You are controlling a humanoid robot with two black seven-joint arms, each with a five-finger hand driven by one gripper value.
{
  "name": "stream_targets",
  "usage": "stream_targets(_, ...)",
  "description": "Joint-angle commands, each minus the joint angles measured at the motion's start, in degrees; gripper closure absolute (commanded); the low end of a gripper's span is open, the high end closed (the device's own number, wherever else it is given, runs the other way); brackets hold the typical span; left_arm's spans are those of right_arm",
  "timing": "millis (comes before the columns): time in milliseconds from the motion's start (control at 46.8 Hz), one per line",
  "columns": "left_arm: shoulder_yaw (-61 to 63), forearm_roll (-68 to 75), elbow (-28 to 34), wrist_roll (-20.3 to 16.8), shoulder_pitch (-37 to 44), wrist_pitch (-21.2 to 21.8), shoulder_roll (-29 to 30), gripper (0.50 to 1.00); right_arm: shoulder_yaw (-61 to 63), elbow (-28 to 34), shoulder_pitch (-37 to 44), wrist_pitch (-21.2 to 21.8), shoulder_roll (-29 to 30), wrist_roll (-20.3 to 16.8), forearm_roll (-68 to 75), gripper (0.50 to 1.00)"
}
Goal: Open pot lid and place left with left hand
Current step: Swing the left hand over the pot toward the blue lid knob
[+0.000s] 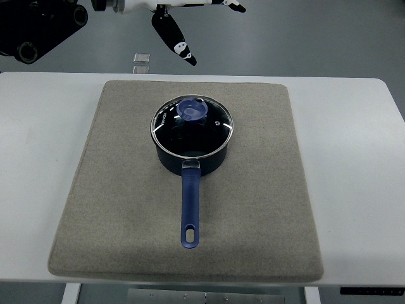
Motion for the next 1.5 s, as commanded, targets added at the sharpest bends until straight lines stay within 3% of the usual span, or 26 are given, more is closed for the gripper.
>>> stream_targets(0,0.0,4.3,-2.2,0.0,-1.1,0.0,1.0,0.508,0.0,0.1,0.0,0.0,0.0,0.0,0.0,0.583)
stream_targets(256,3.4,9.5,-10.7,0.0,-3.5,-2.4,2.7,0.508,0.0,0.0,0.1,0.0,0.0,0.0,0.0,0.583)
stream_targets(726,9.7,9.6,-16.5,0.0,-3.4,-5.9,6.9,0.504,0.0,0.0,0.1,0.0,0.0,0.0,0.0,0.583)
stream_targets(1196,9.6,8.4,-15.2,0.0,-5.0,-13.4,6.2,0.504,0.0,0.0,0.0,0.0,0.0,0.0,0.0,0.583)
stream_targets(1474,9.7,8.2,-10.9,0.0,-3.1,-14.2,6.1,0.504,0.0,0.1,0.1,0.0,0.0,0.0,0.0,0.583)
